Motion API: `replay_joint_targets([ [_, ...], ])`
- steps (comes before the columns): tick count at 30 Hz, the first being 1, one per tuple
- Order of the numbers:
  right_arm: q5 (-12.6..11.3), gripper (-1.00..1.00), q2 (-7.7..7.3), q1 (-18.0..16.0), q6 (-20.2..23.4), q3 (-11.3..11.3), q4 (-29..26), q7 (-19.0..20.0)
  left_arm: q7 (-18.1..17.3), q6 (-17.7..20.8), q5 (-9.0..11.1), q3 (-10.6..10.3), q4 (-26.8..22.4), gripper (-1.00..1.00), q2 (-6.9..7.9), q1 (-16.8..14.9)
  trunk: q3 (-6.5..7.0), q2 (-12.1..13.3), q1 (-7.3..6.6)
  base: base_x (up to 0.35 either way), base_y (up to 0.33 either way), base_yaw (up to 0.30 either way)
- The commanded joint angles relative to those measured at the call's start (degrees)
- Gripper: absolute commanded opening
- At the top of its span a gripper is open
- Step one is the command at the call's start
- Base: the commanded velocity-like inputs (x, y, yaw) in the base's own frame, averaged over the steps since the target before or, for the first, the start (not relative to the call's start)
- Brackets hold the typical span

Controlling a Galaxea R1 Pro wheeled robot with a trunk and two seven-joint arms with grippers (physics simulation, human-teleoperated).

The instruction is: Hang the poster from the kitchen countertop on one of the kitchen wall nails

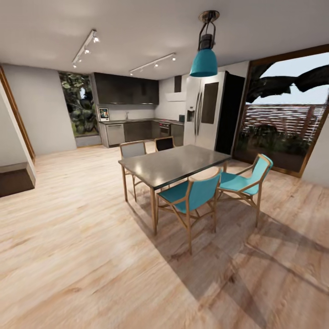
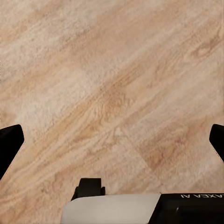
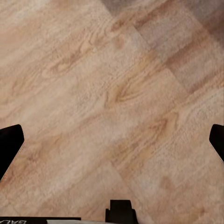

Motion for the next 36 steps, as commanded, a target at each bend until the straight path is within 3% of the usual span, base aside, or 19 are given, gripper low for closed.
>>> replay_joint_targets([
  [1, 0.1, 1.00, -0.02, 0.0, 0.0, 0.0, 0.0, 0.0, 0.0, 0.0, 0.0, 0.1, -0.1, 1.00, -0.01, 0.0, -0.05, 0.0, 0.04, 0.339, 0.023, 0.042],
  [6, 0.1, 1.00, 0.27, 0.0, 0.0, 0.1, 0.4, -0.1, 0.0, 0.1, 0.0, 0.2, -0.1, 1.00, 0.23, 0.0, -0.06, 0.0, 0.04, 0.332, 0.109, 0.067],
  [8, 0.1, 1.00, 0.31, 0.0, 0.0, 0.1, 0.6, -0.1, -0.1, 0.0, 0.1, 1.0, -0.2, 1.00, 0.96, 0.0, -0.07, 0.0, 0.04, 0.294, 0.226, 0.160],
  [9, 0.1, 1.00, -0.01, 0.0, 0.1, 0.2, 3.6, 0.1, -0.1, 0.0, 0.1, 1.8, -0.2, 1.00, 1.44, 0.0, -0.07, 0.0, 0.04, 0.275, 0.250, 0.037],
  [13, 0.3, 1.00, 0.06, 0.0, 0.0, 0.2, 5.6, 0.1, -0.1, 0.0, 0.2, 2.9, -0.2, 1.00, 1.59, 0.0, -0.07, 0.0, 0.04, 0.271, 0.256, 0.009],
  [24, 0.4, 1.00, 0.37, 0.0, -0.2, 0.1, 5.7, -0.3, 0.0, 0.0, 0.1, 3.0, -0.2, 1.00, 1.57, 0.0, -0.07, 0.0, 0.04, 0.259, 0.249, 0.182],
  [36, 0.4, 1.00, 0.37, 0.0, -0.2, 0.2, 5.7, -0.1, 0.0, 0.2, 0.2, 3.0, -0.2, 1.00, 1.53, 0.0, -0.09, 0.0, 0.04, 0.174, 0.035, 0.202],
])
